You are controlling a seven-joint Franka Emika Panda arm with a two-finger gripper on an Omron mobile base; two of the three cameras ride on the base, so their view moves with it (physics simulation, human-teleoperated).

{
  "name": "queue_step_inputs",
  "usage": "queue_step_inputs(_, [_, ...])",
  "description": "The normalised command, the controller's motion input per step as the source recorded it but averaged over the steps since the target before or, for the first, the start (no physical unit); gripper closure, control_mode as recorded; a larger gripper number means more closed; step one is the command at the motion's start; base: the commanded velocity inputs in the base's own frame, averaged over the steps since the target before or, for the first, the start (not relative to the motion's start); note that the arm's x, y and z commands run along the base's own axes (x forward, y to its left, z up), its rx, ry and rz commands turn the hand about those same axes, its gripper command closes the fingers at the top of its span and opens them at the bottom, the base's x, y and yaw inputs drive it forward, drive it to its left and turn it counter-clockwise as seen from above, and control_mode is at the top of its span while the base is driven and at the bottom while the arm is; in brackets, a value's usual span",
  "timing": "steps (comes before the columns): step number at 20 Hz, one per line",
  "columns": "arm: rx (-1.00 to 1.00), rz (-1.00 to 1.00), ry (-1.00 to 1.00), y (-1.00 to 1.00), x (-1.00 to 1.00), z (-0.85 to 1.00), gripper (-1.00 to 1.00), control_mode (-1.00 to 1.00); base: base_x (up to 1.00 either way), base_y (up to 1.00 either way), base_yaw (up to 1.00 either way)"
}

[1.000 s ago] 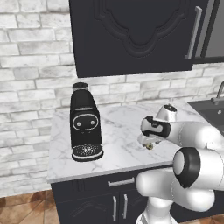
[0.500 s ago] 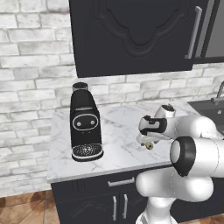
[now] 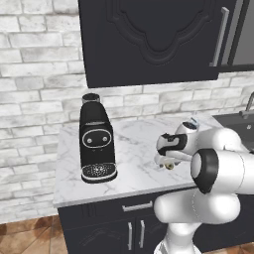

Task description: Gather the eggs and milk located in the vicinity of the sink area and place them right next to the bowl.

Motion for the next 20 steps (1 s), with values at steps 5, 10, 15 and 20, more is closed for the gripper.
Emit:
queue_step_inputs(5, [0.00, -0.02, 0.00, 0.00, 0.00, -0.14, -1.00, -1.00, 0.00, 0.00, 0.00])
queue_step_inputs(10, [0.00, -0.02, 0.00, 0.00, 0.00, -0.24, 1.00, -1.00, 0.00, 0.00, 0.00])
queue_step_inputs(15, [0.00, 0.00, 0.00, 0.00, 0.00, -0.12, 1.00, -1.00, 0.00, 0.00, 0.00])
queue_step_inputs(20, [0.00, 0.00, 0.00, 0.00, -0.01, 0.00, 1.00, -1.00, 0.00, 0.00, 0.00])
